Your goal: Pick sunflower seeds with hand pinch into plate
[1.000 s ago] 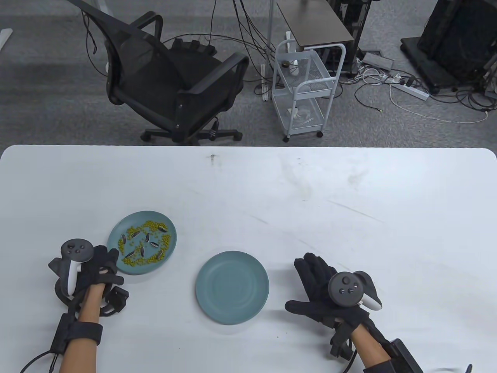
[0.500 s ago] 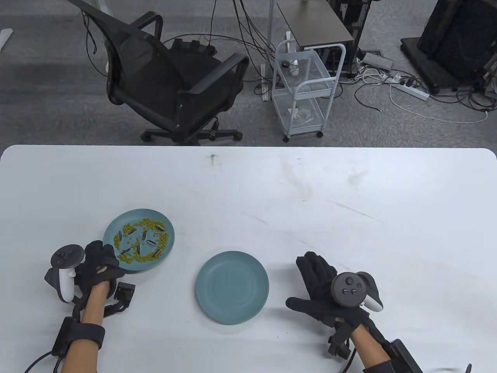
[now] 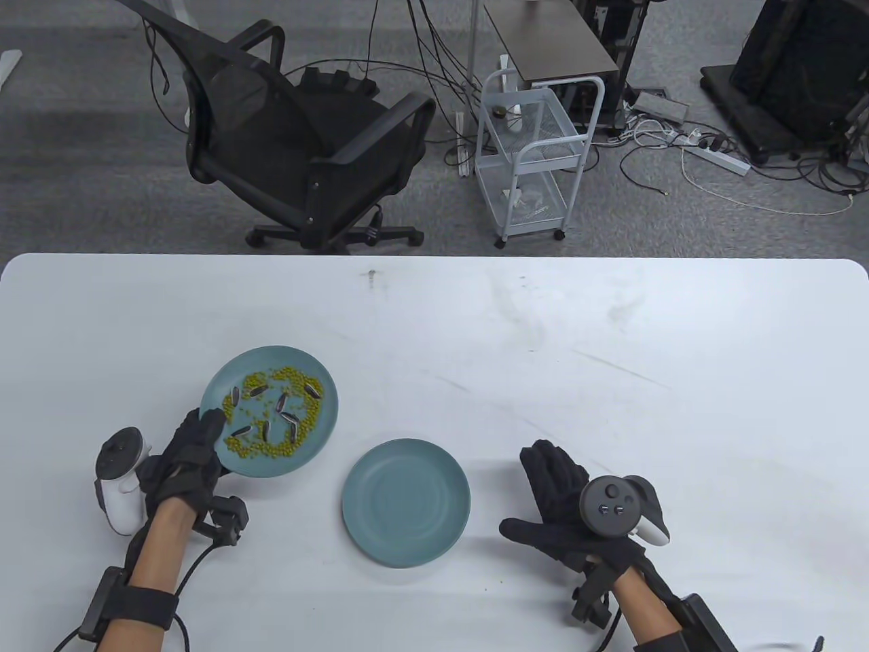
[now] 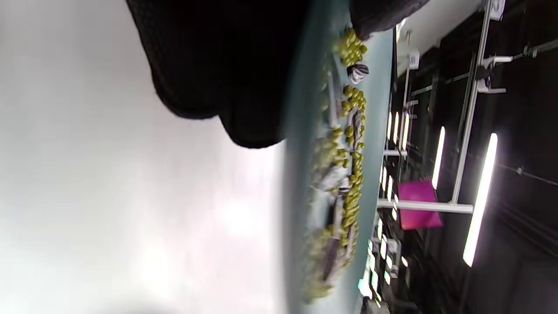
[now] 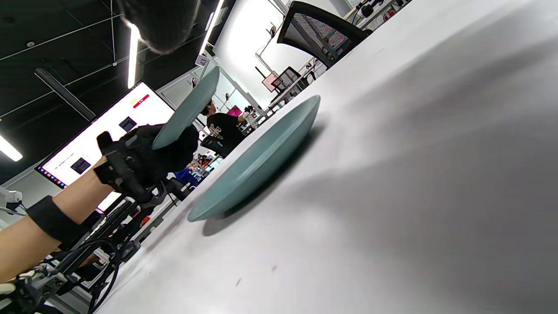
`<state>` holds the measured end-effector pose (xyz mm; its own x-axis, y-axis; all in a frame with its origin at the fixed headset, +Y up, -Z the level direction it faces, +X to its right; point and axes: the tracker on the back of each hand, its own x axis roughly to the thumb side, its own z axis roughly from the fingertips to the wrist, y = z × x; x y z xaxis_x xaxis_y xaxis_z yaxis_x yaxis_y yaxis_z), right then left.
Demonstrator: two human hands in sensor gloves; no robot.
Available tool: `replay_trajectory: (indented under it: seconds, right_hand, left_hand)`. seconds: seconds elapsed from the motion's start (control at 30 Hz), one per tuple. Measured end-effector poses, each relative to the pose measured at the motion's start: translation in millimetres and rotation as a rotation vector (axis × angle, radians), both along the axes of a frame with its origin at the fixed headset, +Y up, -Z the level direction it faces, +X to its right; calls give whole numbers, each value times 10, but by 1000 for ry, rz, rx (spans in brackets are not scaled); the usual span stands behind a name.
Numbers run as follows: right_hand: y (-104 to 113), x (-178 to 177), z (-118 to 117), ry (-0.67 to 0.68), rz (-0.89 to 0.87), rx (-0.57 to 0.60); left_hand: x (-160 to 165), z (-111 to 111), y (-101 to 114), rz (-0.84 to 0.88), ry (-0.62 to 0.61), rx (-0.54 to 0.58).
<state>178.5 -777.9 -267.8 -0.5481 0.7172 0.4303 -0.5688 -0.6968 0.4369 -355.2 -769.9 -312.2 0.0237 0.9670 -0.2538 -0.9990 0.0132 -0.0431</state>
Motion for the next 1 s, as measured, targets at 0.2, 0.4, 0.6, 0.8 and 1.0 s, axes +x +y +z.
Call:
replay_trajectory:
  seconds: [0.2,0.4,0.6,0.8,1.0]
  right_hand:
    - [91,-58,1,11,47,8]
    - [466,-368,-76,63,81,57]
    - [853,-940,-203,131,58,124]
    - [1079,-1504,-273,172,159,136]
    - [1210,-2049,-421,215,240,198]
  left_hand:
    - [357,214,-329,-14,-143,-119]
    - [521,172,-347,-106,-185,-61]
    - [619,206,-362,-72,-223,-47]
    - [655,210,-408,-78,-228,-47]
    - [674,217,-424,-70,-233,-40]
